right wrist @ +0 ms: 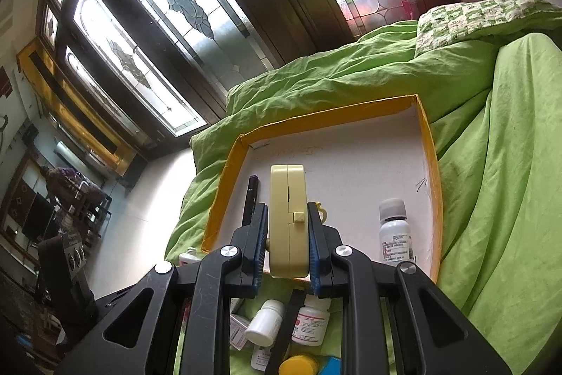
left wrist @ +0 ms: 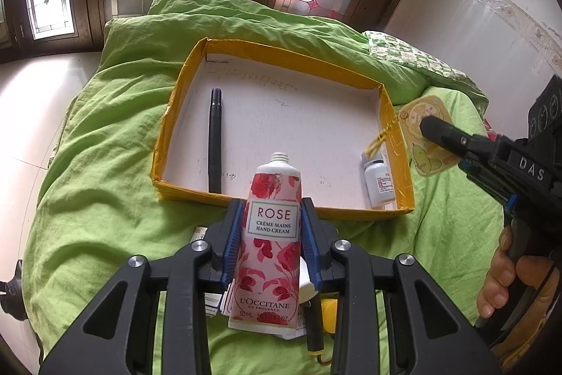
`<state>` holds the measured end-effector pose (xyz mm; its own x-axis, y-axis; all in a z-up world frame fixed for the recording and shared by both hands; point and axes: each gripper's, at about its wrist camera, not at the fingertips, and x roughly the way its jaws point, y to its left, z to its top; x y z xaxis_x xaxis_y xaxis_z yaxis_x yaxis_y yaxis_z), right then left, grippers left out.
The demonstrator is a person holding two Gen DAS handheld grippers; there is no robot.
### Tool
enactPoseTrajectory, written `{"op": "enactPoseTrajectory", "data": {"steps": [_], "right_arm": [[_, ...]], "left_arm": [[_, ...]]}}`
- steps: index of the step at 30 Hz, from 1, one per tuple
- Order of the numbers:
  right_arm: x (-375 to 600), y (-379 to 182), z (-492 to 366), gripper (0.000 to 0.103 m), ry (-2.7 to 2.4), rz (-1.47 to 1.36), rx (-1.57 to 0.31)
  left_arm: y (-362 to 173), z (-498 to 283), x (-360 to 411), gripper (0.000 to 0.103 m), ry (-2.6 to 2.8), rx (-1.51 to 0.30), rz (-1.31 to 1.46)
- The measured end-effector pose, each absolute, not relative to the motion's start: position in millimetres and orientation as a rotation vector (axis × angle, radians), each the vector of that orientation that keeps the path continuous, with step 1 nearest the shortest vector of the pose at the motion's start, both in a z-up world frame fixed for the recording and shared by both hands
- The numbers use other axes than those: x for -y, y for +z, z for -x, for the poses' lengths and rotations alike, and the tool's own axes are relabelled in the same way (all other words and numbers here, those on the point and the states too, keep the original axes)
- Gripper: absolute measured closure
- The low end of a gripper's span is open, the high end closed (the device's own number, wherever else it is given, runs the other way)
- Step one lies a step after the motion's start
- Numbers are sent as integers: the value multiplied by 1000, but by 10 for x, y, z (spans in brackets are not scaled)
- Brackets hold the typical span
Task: Organize rigid objects
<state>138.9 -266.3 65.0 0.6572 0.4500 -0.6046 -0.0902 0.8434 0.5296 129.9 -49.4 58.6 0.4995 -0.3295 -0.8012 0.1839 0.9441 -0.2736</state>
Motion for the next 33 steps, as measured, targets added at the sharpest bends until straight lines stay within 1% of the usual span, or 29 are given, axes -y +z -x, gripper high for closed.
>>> {"op": "enactPoseTrajectory", "data": {"steps": [13,25,33], "right_arm": [[2714,270,-1548,85,309,-574,-860],[2727,-33,-1659,85,291,-593,-915],[2615,-231,-1742,85,297,-570,-947]], "left_arm": [[461,-1839,727,74,-327,-1000,198],[153,-2245,960,74,-303,-1025,189],[-134,-2329,1000,74,-262,-1056,130]]}}
